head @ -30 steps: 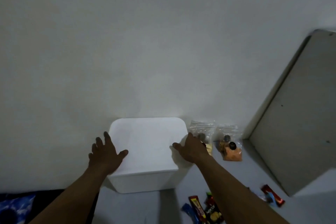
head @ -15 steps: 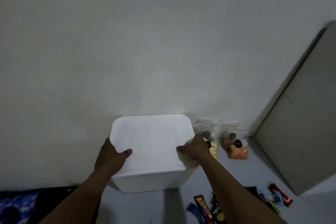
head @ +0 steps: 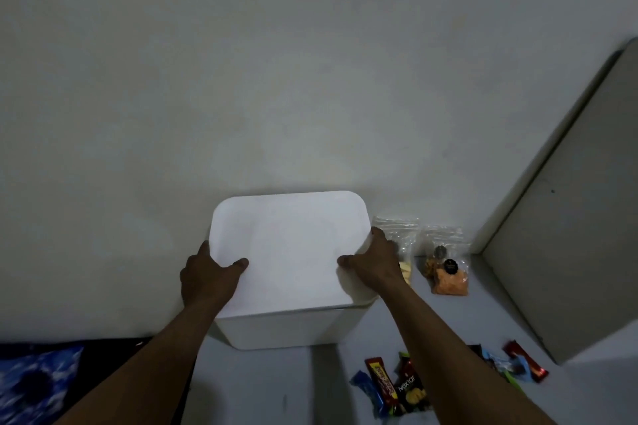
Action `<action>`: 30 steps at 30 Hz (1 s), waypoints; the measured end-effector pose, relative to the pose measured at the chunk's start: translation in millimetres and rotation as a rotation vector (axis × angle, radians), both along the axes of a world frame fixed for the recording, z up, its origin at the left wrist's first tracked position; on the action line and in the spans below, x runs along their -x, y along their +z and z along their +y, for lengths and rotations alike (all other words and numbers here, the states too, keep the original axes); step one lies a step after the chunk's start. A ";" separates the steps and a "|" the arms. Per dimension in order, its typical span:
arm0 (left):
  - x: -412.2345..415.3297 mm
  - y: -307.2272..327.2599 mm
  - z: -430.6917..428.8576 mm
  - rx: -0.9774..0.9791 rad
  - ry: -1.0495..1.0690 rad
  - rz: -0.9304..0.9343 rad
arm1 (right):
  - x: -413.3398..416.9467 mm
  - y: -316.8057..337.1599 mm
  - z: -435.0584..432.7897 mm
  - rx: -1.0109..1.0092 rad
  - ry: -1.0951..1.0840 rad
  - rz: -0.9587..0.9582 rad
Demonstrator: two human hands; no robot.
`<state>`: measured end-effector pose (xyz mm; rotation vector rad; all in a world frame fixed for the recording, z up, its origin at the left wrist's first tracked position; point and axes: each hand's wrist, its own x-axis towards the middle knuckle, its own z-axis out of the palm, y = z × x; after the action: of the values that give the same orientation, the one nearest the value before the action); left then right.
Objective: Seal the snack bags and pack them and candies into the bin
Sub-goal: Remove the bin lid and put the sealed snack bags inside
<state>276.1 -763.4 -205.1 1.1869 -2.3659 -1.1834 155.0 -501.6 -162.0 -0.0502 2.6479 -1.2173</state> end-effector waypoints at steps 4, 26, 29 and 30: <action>-5.8 15.3 1.1 -0.017 -0.013 0.060 | -4.4 11.4 1.8 0.048 0.025 0.065; -99.0 99.4 30.4 -0.267 -0.109 0.297 | -68.1 59.7 52.8 0.242 0.157 0.022; -130.7 95.6 47.2 -0.261 -0.103 0.307 | -92.1 61.0 65.3 0.270 0.188 -0.001; -141.6 92.9 53.3 -0.261 -0.100 0.305 | -99.6 57.4 70.1 0.279 0.204 -0.007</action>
<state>417.8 -710.1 -112.2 0.8867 -2.1106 -1.6191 254.5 -431.6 -104.5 -0.3520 2.3776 -1.4978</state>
